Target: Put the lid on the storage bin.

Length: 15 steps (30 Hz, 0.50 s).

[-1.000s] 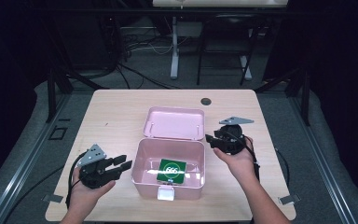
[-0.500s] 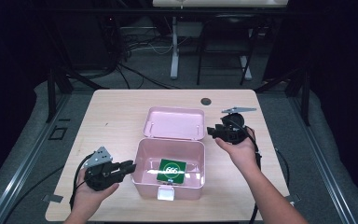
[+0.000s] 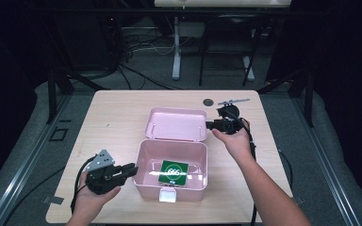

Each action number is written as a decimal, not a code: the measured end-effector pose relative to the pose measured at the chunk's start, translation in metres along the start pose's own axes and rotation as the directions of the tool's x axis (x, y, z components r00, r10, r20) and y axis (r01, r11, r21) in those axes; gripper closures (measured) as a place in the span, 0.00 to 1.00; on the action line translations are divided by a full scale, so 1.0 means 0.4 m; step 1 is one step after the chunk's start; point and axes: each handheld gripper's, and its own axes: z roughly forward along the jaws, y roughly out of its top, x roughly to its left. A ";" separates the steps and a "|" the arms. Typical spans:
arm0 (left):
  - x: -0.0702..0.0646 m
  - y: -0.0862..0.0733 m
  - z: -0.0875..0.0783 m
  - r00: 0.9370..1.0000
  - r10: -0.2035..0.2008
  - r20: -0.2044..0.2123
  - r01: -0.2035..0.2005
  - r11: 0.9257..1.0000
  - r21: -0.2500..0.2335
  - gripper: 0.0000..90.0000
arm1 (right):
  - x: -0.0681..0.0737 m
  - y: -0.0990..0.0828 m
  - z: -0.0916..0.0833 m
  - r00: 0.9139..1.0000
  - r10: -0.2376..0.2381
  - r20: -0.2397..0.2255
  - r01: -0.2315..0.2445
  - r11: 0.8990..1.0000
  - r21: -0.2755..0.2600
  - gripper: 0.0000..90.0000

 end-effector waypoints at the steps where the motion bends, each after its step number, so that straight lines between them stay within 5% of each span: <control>1: 0.000 0.000 0.000 1.000 0.000 0.000 0.000 1.000 0.000 0.85 | 0.001 0.007 0.010 1.000 0.010 0.005 -0.010 1.000 0.003 0.66; 13: 0.001 -0.001 0.000 1.000 0.002 0.003 -0.002 1.000 -0.001 0.84 | -0.004 0.039 0.105 0.996 0.051 0.077 -0.057 0.995 0.078 0.70; 15: 0.001 -0.001 0.000 1.000 0.002 0.002 -0.002 1.000 -0.001 0.84 | -0.011 0.045 0.122 0.994 0.087 0.070 -0.093 0.993 0.077 0.71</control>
